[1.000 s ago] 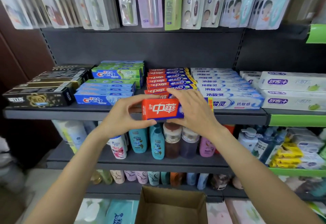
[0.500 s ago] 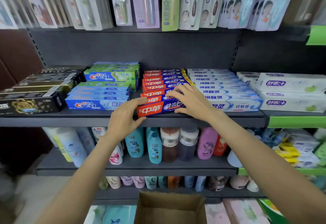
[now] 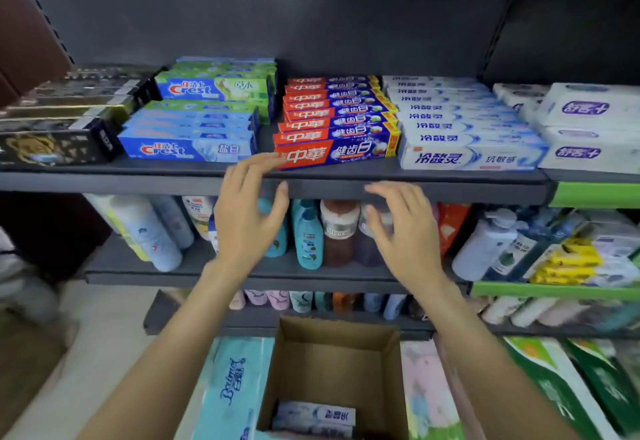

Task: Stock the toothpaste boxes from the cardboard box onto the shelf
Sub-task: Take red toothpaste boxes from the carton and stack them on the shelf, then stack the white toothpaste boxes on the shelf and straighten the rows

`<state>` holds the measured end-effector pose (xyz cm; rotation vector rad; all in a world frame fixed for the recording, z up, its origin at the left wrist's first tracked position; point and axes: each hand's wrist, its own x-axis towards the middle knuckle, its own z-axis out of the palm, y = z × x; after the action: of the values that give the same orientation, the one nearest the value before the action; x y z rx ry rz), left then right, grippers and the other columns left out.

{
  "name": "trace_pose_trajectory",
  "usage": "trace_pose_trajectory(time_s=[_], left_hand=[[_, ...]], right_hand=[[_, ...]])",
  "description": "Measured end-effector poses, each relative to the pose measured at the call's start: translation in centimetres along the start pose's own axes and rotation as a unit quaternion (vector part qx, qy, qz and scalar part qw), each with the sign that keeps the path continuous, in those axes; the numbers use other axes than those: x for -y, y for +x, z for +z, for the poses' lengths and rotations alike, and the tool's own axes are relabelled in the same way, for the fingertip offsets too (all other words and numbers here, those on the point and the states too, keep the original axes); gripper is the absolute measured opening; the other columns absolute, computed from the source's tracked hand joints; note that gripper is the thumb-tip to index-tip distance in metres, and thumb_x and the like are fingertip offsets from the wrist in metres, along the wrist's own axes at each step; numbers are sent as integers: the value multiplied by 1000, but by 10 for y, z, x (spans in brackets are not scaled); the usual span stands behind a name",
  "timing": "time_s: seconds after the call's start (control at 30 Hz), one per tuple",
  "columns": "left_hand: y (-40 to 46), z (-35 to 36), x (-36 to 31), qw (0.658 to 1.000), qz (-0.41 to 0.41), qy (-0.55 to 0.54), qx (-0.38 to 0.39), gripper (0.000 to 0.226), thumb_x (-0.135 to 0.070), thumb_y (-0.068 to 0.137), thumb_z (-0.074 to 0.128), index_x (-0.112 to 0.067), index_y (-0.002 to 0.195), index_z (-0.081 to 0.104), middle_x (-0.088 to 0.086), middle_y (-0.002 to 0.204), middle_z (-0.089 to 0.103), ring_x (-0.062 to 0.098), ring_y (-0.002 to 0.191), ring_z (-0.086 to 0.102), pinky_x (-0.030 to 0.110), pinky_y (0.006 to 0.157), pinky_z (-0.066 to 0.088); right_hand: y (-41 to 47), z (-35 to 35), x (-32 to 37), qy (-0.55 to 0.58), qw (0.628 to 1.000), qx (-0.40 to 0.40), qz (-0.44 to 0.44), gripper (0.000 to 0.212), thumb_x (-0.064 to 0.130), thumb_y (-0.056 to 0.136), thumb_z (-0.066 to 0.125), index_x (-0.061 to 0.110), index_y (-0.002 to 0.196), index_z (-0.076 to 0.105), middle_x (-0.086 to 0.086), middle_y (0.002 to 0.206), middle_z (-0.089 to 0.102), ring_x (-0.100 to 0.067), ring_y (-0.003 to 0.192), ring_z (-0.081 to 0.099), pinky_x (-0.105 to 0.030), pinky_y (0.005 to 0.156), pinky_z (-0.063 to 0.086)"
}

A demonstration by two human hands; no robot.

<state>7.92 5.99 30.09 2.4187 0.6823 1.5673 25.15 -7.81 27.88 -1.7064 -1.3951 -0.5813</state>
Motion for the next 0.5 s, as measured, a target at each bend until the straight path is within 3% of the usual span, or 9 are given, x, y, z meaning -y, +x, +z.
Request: trace_pose_trajectory(time_s=[0.07, 0.17, 0.23, 0.3, 0.37, 0.5], left_hand=[[-33, -2, -4, 999, 16, -34, 20, 21, -11, 90, 52, -6, 108, 61, 6, 107, 63, 16, 97, 54, 22, 88, 39], [-101, 7, 5, 988, 32, -54, 143, 21, -15, 93, 48, -5, 104, 63, 6, 100, 66, 16, 92, 56, 22, 85, 41], [-153, 19, 22, 967, 11, -46, 249, 23, -17, 91, 48, -8, 103, 65, 4, 97, 66, 17, 91, 54, 24, 86, 41], [-208, 33, 43, 939, -34, -7, 343, 25, -19, 85, 49, -14, 105, 64, 4, 96, 65, 20, 92, 51, 30, 84, 42], [-260, 43, 66, 905, -113, 51, 407, 33, -25, 78, 48, -23, 110, 56, 6, 100, 64, 24, 96, 50, 36, 83, 43], [-335, 51, 99, 806, -428, 104, 395, 55, -26, 82, 66, -16, 132, 47, 13, 123, 54, 35, 108, 55, 40, 92, 41]], right_hand=[[-48, 0, 2, 17, 999, 34, 14, 19, 16, 91, 53, 8, 104, 64, -3, 100, 66, -21, 94, 59, -31, 82, 47], [-125, 11, -8, 19, 984, 162, 78, 22, 22, 90, 49, 15, 104, 64, 1, 90, 68, -17, 82, 64, -30, 68, 52], [-172, 24, -18, 7, 955, 273, 115, 24, 29, 86, 48, 20, 104, 62, 2, 90, 68, -19, 81, 65, -29, 63, 52], [-214, 43, -27, 3, 907, 402, 125, 27, 32, 85, 53, 22, 109, 60, 1, 101, 66, -23, 93, 63, -30, 71, 51], [-246, 67, -34, 5, 850, 511, 128, 32, 31, 88, 56, 23, 119, 56, 1, 113, 61, -24, 108, 55, -34, 82, 48], [-294, 129, -45, -6, 771, 629, 100, 43, 35, 91, 56, 24, 131, 46, 0, 129, 52, -22, 121, 45, -34, 94, 43]])
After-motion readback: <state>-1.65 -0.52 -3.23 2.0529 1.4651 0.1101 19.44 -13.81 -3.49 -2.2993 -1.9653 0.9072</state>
